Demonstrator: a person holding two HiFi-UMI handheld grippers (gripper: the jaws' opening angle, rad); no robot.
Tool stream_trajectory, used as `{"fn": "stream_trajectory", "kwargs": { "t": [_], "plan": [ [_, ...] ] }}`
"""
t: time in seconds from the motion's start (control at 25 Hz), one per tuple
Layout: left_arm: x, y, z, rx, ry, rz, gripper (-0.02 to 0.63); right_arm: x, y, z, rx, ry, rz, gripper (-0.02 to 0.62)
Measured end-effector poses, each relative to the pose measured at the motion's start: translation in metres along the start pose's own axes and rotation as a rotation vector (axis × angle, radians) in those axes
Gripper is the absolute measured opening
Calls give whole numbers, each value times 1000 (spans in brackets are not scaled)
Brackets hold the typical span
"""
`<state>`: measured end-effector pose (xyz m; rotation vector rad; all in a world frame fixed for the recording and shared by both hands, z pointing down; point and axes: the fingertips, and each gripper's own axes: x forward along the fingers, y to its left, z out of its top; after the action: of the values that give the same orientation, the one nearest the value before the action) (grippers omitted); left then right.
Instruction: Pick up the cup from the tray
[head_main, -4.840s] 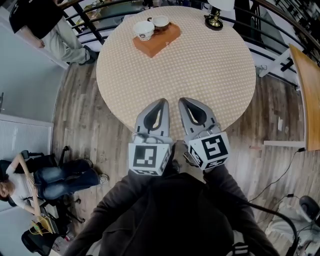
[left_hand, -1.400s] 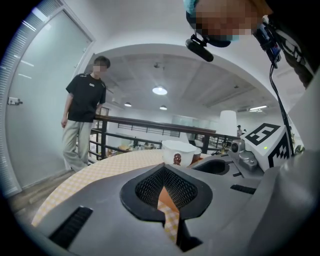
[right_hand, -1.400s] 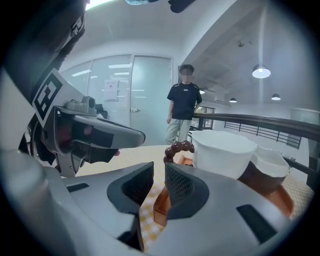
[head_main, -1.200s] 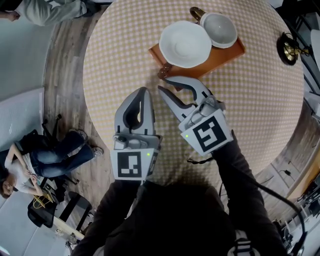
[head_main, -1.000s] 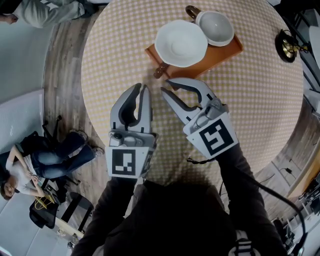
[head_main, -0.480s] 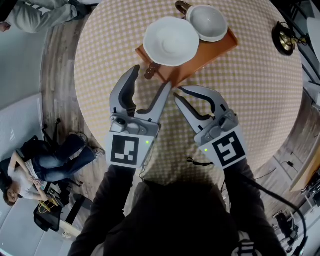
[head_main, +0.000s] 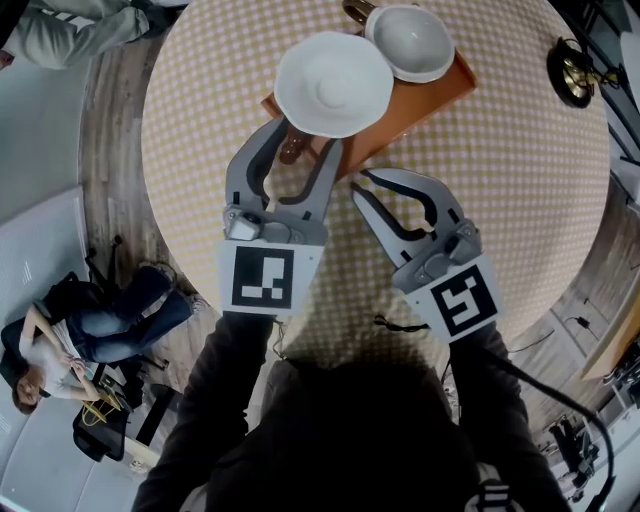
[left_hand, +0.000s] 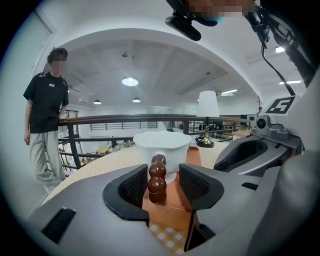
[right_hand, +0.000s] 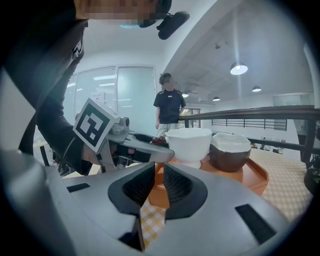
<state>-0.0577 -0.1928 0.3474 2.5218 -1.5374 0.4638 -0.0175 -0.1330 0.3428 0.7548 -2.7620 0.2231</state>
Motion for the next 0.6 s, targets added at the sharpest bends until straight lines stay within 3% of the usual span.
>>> {"fn": "stream_trajectory", "kwargs": {
  "t": [0.08, 0.12, 0.44, 0.6],
  "plan": [
    [1, 2, -4, 14, 18, 23, 169, 0, -3, 0, -3, -4, -1, 49],
    [1, 4, -4, 18, 21, 35, 79, 0, -5, 1, -2, -9, -3, 49],
    [-5, 0, 6, -26, -45, -25, 38, -12, -18, -5, 15, -6, -24, 49],
    [-13, 5, 3, -11, -74, -55, 32, -7, -20, -4, 21, -15, -31, 49]
  ]
}}
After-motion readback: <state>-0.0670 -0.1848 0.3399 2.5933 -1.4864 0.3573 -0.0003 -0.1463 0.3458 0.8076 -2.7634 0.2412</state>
